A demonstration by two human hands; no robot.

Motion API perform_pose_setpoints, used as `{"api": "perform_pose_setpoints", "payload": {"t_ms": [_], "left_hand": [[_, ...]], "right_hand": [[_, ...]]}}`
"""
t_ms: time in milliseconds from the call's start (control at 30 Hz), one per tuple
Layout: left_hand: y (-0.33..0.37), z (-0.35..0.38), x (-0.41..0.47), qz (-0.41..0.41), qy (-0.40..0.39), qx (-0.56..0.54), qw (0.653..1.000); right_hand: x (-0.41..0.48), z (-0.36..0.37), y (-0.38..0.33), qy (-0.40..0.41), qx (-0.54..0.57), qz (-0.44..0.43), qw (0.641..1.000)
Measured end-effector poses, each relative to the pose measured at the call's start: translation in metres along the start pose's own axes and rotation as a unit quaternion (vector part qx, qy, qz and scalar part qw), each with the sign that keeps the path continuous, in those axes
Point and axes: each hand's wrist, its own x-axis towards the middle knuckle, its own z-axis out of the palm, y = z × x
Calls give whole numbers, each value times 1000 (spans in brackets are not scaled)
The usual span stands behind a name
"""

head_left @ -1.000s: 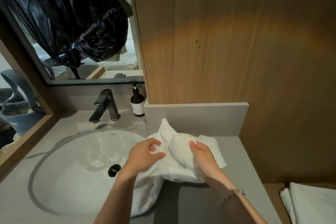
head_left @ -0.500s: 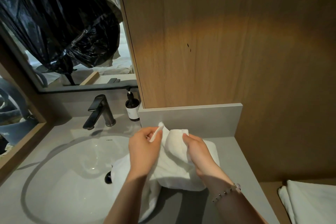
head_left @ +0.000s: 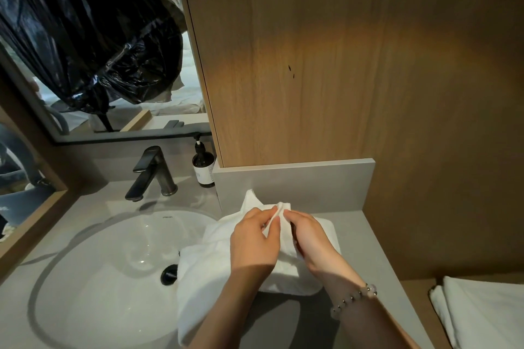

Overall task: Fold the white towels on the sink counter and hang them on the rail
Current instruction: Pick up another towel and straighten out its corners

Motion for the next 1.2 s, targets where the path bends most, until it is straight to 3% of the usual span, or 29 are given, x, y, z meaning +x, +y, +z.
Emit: {"api": "perform_pose_setpoints", "payload": {"t_ms": [167,267,400,533,633,800,867,933,1000,1100,1200], "left_hand": [[6,2,-1,-4,-70,21,997],[10,1,0,-72,-150,-11,986],[14,-6,1,-175,-218,-255,926],[18,-12,3,-172,-238,-329,898],[12,-14,5,-132,-236,-274,923],[-5,-29,30,26,-124,-69,990],[-8,-35,43,56,-186,-31,980],[-4,-36,50,39,-293,-70,953],[1,-32,52,37,-345,-90,934],[6,-24,54,54,-340,-105,933],[6,-14,54,57,-279,-142,948]], "right_hand": [[-1,-4,-2,-3,32,11,999],[-3,-8,2,-4,44,-19,999],[-2,-14,6,22,53,-51,997],[0,-16,5,32,33,-52,998],[-2,-15,6,31,15,-52,998],[-5,-23,2,17,-39,-71,997],[-7,-31,-1,0,-44,-64,997],[-9,-39,-4,-22,-21,-55,998],[-11,-46,-6,-43,-3,-49,998],[-13,-55,-8,-64,18,-44,997],[-13,-61,-11,-53,11,-44,998]]}}
